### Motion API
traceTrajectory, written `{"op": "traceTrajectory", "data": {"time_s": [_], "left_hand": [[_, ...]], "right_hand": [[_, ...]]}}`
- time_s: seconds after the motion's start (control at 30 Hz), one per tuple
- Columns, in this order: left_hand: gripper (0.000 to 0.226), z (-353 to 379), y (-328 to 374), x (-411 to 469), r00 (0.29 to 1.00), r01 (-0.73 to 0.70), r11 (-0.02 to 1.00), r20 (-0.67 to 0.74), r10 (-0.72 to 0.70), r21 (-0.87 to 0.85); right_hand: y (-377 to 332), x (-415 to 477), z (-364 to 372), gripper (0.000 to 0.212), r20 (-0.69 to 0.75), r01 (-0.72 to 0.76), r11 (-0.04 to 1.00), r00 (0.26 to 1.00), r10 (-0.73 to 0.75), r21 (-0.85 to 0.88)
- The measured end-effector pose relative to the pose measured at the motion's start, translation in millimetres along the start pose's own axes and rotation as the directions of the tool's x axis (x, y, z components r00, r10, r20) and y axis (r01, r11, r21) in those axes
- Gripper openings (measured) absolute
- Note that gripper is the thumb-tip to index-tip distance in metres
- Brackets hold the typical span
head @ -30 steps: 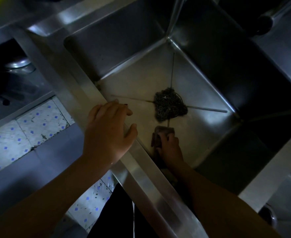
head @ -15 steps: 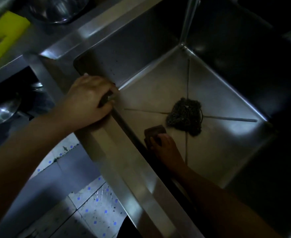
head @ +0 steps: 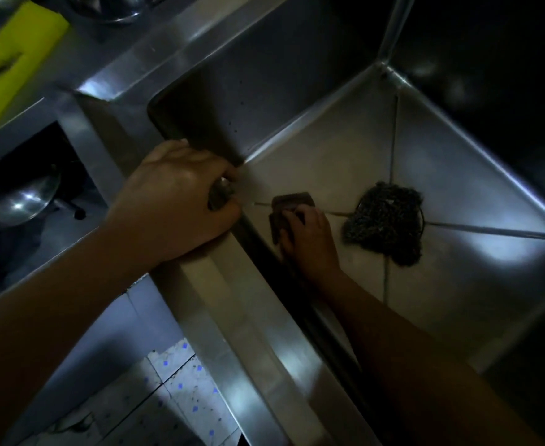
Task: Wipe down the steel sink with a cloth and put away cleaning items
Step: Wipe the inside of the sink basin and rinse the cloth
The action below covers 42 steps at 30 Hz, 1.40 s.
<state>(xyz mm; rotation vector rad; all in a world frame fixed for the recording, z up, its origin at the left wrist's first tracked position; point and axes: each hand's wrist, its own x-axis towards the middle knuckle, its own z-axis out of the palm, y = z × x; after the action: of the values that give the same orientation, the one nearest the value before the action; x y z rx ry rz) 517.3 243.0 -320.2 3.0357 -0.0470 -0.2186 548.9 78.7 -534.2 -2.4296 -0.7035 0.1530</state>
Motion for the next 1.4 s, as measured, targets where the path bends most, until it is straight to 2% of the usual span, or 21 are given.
{"op": "traceTrajectory", "data": {"time_s": [0.1,0.27,0.43,0.5,0.57,0.67,0.73,0.83,0.9,0.97,1.03,1.17,1.27,1.33,1.4], "left_hand": [[0.051,-0.5,0.7,0.1,1.0,0.016,1.0,-0.011,-0.016,-0.008],[0.048,-0.8,4.0,-0.5,0.999,0.047,0.999,-0.027,-0.047,0.005],[0.044,-1.0,4.2,-1.9,0.998,0.062,0.998,-0.016,-0.062,-0.016],[0.04,0.6,3.7,-1.9,0.997,0.074,0.997,-0.012,-0.075,-0.029],[0.042,2.8,2.7,-1.3,0.997,0.074,0.997,-0.019,-0.075,-0.034],[0.05,3.3,1.9,-0.5,0.997,0.073,0.997,-0.012,-0.073,-0.026],[0.049,3.1,2.4,0.7,0.998,0.066,0.998,-0.013,-0.066,-0.017],[0.046,1.9,4.6,0.4,0.996,0.084,0.996,-0.018,-0.085,-0.023],[0.047,1.5,4.8,0.1,0.995,0.097,0.995,-0.017,-0.098,-0.028],[0.048,1.8,3.4,-0.4,0.995,0.098,0.995,-0.024,-0.099,-0.033],[0.048,1.8,2.6,-0.2,0.994,0.101,0.994,-0.025,-0.102,-0.039],[0.047,1.0,4.3,-0.5,0.993,0.116,0.992,-0.009,-0.117,-0.041],[0.04,0.8,4.7,-1.0,0.992,0.123,0.992,0.003,-0.123,-0.041],[0.04,0.4,4.0,-0.7,0.993,0.115,0.993,-0.003,-0.115,-0.038],[0.046,0.4,4.3,0.2,0.996,0.093,0.995,0.0,-0.093,-0.048]], "right_hand": [[3.0,-10.5,-3.2,0.036,-0.011,-0.011,1.0,1.0,0.011,0.018],[6.9,-46.8,-2.3,0.043,0.008,0.082,0.996,0.997,-0.082,-0.016],[4.0,-29.4,3.9,0.038,0.022,0.31,0.95,0.95,-0.311,0.033],[-0.9,-10.2,11.1,0.032,0.031,0.346,0.935,0.936,-0.349,0.074],[-8.9,11.4,17.1,0.028,0.082,0.329,0.94,0.938,-0.336,0.091],[-20.8,37.6,26.8,0.032,0.243,0.139,0.982,0.956,-0.166,0.125],[-29.6,52.8,31.4,0.027,0.21,0.075,0.981,0.971,-0.113,0.179],[-40.2,71.2,26.7,0.02,0.05,0.064,0.993,0.996,-0.069,0.101],[-42.4,76.4,26.8,0.011,0.065,0.019,0.992,0.997,-0.027,0.125],[-37.6,77.7,30.9,0.026,0.106,0.041,0.993,0.993,-0.053,0.108],[-30.5,81.9,28.4,0.035,0.059,0.01,0.997,0.998,-0.015,0.082],[-18.3,74.6,19.1,0.037,0.048,-0.025,0.999,0.998,0.026,-0.024],[-14.6,52.6,17.6,0.029,0.006,-0.021,1.0,1.0,0.021,0.008],[-18.4,47.0,18.7,0.027,0.07,0.001,0.997,0.998,-0.007,0.077],[-25.7,47.1,21.5,0.033,0.218,-0.005,0.987,0.975,-0.03,0.16]]}}
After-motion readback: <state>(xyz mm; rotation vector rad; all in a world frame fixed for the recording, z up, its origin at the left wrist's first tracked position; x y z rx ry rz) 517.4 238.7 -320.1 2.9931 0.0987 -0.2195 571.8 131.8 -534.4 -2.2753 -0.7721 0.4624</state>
